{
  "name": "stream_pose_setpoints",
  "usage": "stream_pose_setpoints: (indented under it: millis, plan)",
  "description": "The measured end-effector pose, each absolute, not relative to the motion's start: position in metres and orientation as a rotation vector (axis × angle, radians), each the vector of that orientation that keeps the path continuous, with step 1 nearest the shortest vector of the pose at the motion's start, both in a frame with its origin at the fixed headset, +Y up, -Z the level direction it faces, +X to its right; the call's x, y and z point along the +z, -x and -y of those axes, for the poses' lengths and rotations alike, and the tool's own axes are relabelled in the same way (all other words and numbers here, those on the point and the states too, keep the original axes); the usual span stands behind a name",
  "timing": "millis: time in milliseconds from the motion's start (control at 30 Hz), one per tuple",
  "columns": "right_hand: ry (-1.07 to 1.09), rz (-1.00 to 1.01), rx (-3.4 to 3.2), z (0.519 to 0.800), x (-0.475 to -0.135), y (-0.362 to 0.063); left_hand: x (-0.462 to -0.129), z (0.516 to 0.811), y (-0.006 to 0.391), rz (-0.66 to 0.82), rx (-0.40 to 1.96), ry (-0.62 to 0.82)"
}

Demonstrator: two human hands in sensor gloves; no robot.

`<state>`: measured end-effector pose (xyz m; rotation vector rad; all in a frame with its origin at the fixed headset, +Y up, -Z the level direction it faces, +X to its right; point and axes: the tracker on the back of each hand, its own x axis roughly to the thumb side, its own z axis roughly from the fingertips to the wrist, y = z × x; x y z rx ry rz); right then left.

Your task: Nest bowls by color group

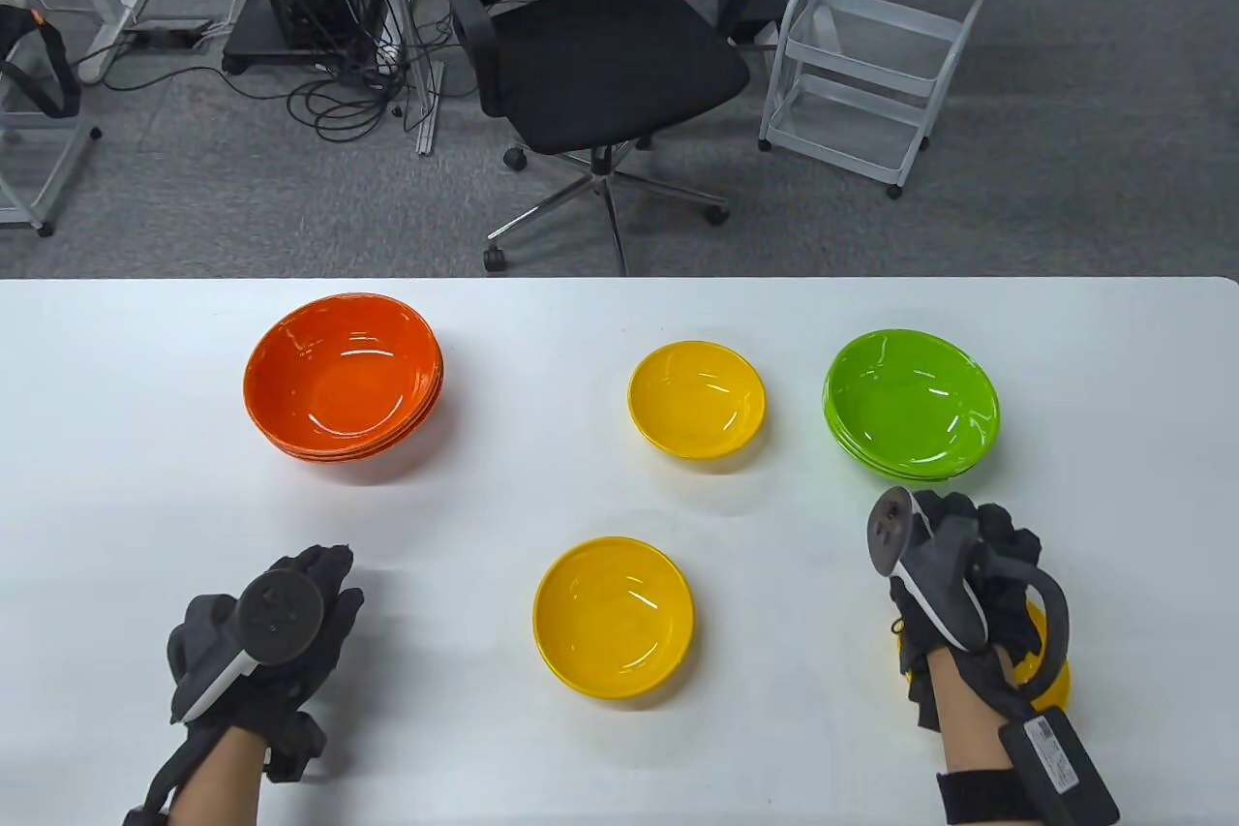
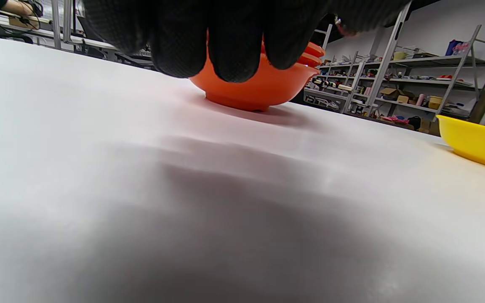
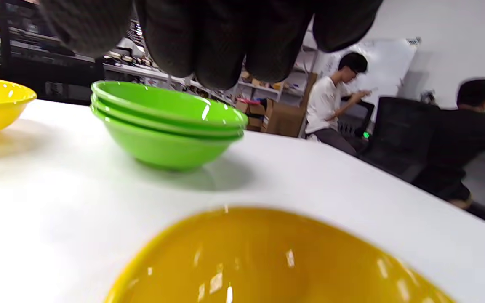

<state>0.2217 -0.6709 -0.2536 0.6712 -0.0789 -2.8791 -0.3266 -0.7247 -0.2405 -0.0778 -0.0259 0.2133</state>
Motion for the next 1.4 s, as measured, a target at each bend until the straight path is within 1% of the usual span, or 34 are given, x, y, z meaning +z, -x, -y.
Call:
stream_pose_setpoints:
  millis: [100, 200, 233, 367, 400, 500, 567, 700, 733, 800, 900, 933, 1067, 1167, 1233, 1400]
  plan:
    - [-0.746, 0.163, -2.891, 0.691, -0.230, -0.220, -0.238, 0.728, 0.327, 0.035, 0.226, 0.090]
    - [-0.788, 0.206, -2.903, 0.708, -0.215, -0.219, -0.236, 0.726, 0.326, 0.045, 0.250, 0.064]
    - [-0.806, 0.224, -2.892, 0.718, -0.209, -0.218, -0.235, 0.724, 0.325, 0.049, 0.259, 0.049]
    - [-0.779, 0.242, -2.781, 0.742, -0.200, -0.214, -0.232, 0.717, 0.323, 0.064, 0.254, 0.014]
    - [-0.756, 0.283, -2.730, 0.749, -0.201, -0.213, -0.232, 0.717, 0.323, 0.066, 0.256, 0.014]
    - [-0.769, 0.338, -2.732, 0.755, -0.203, -0.213, -0.233, 0.718, 0.323, 0.072, 0.253, 0.023]
    - [-0.766, 0.323, -2.735, 0.757, -0.203, -0.212, -0.233, 0.717, 0.323, 0.068, 0.248, 0.027]
    - [-0.792, 0.138, -2.776, 0.743, -0.199, -0.212, -0.234, 0.716, 0.327, 0.050, 0.249, 0.026]
    - [-0.782, 0.120, -2.818, 0.739, -0.198, -0.212, -0.234, 0.716, 0.328, 0.048, 0.249, 0.027]
    - [-0.773, 0.013, -2.853, 0.728, -0.195, -0.208, -0.234, 0.716, 0.328, 0.049, 0.252, 0.028]
    - [-0.642, -0.216, -2.899, 0.711, -0.195, -0.196, -0.233, 0.716, 0.326, 0.061, 0.246, 0.029]
    - [-0.607, -0.242, -2.901, 0.704, -0.197, -0.191, -0.233, 0.716, 0.325, 0.068, 0.246, 0.033]
    - [-0.467, -0.273, -2.990, 0.676, -0.214, -0.168, -0.232, 0.714, 0.322, 0.081, 0.248, 0.025]
    - [-0.396, -0.318, -2.984, 0.660, -0.229, -0.154, -0.232, 0.715, 0.321, 0.090, 0.249, 0.030]
    - [-0.347, -0.338, -2.953, 0.647, -0.244, -0.141, -0.232, 0.715, 0.319, 0.096, 0.245, 0.033]
    - [-0.281, -0.312, -2.965, 0.633, -0.278, -0.117, -0.232, 0.718, 0.318, 0.109, 0.253, 0.042]
